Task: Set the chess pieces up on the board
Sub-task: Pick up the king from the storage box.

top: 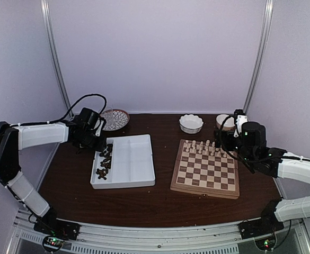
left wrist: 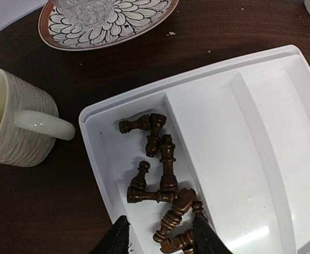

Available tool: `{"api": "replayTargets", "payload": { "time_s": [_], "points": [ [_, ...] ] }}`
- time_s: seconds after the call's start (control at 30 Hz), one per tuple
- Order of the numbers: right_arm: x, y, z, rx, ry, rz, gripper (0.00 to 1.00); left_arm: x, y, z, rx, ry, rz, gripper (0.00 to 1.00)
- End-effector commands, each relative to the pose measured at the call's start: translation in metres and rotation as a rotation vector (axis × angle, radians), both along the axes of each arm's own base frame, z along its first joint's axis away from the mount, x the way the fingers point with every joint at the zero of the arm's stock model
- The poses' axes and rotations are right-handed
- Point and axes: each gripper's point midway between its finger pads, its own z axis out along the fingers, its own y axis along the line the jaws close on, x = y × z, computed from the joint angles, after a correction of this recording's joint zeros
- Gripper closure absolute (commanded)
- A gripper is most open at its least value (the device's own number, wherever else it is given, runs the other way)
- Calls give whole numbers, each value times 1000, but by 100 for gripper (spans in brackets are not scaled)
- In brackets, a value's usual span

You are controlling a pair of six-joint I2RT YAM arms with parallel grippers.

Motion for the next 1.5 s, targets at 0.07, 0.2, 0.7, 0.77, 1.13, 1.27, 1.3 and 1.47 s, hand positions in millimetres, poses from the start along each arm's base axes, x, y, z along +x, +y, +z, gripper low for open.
{"api": "replayTargets", "payload": {
  "time_s": [0.07, 0.2, 0.7, 0.77, 1.13, 1.27, 1.3, 1.47],
  "points": [
    [1, 2, 0, 10, -5, 8, 0, 11, 5, -12, 107, 74, 7, 61],
    [1, 3, 0, 12, -3, 14, 0, 9, -1, -25, 101, 121, -19, 63],
    [2, 5, -2, 7, 3, 17, 0, 20, -14, -47, 98, 182, -49, 69],
    [2, 5, -3, 7, 3, 19, 0, 22, -13, -48, 105, 181, -43, 69],
    [2, 7, -2, 14, 3, 29, 0, 28, -15, -70, 127, 225, -47, 74],
    [2, 8, -2, 15, 5, 34, 0, 28, -13, -75, 148, 240, -38, 75],
    [2, 8, -2, 17, 6, 34, 0, 28, -12, -77, 152, 242, -34, 75],
    [3, 10, -3, 18, 8, 38, 0, 27, -9, -84, 172, 255, -30, 76]
  ]
}}
